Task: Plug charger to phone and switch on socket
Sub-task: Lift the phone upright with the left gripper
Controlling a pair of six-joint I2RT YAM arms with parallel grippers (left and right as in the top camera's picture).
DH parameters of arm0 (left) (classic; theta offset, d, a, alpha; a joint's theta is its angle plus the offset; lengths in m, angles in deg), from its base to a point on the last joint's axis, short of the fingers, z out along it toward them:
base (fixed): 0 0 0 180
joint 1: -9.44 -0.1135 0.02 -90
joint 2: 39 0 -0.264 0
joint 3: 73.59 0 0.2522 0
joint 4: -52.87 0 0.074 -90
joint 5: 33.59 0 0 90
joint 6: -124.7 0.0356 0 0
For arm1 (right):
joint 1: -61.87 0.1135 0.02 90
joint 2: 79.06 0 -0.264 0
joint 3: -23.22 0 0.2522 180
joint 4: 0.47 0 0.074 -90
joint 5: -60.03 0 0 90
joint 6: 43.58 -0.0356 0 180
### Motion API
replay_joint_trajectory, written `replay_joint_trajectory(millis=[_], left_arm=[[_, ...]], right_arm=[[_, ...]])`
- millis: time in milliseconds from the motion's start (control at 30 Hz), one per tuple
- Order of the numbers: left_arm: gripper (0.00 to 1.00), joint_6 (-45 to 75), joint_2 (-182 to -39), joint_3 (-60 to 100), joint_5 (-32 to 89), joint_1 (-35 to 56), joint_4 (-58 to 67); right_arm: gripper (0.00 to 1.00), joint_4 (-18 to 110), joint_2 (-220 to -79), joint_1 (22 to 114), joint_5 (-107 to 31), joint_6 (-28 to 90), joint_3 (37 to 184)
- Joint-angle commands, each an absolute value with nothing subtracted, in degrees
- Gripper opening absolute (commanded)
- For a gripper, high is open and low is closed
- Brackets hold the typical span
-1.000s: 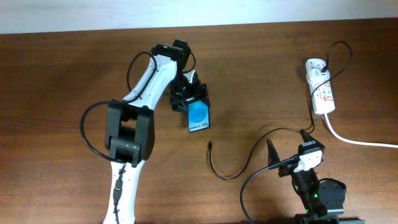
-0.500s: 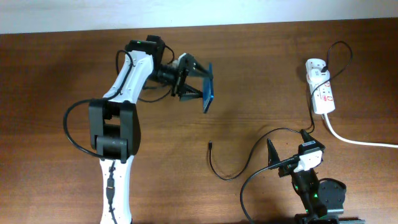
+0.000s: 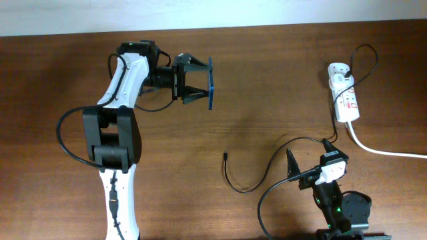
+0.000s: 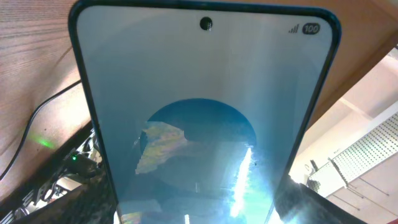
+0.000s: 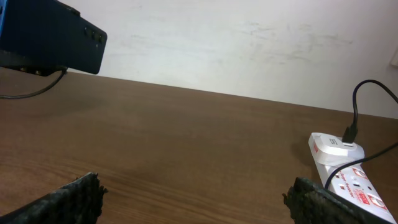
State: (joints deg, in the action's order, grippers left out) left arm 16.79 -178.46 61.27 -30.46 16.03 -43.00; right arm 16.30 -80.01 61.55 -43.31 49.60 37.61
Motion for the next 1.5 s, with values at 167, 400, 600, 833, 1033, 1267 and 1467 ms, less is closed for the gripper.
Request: replay_joint_trajectory(millis=[167,400,600,833,1033,1267,1467], left_arm=[[0.80,17.7,-178.7,62.8,-33.8,15.7,-44.3],[0.80,17.6,-178.7,62.8,-33.8,15.7,-44.4],[0.80,17.7,-178.7,62.8,-33.8,15.7,-45.6],[0.80,17.7,-178.7,62.8,-33.8,15.7,-45.6],[0.80,17.7,-178.7,62.8,-33.8,15.7,-45.6],[0.80,17.7,-178.7,62.8,-33.8,15.8,-47.4],[0.80,17.7,-178.7,62.8,-33.8,15.8,-47.4]], right_arm=[[0.98,16.6,-79.8,62.0,-43.2,49.2,37.3],[0.98,16.6,-79.8,62.0,-43.2,49.2,37.3],[0.98,16.6,-79.8,62.0,-43.2,49.2,37.3],[0.98,16.6,-79.8,62.0,-43.2,49.2,37.3],[0.98,16.6,-79.8,62.0,-43.2,49.2,37.3],[0.98,16.6,-79.8,62.0,-43.2,49.2,37.3],[0.98,16.6,-79.8,62.0,-43.2,49.2,37.3]])
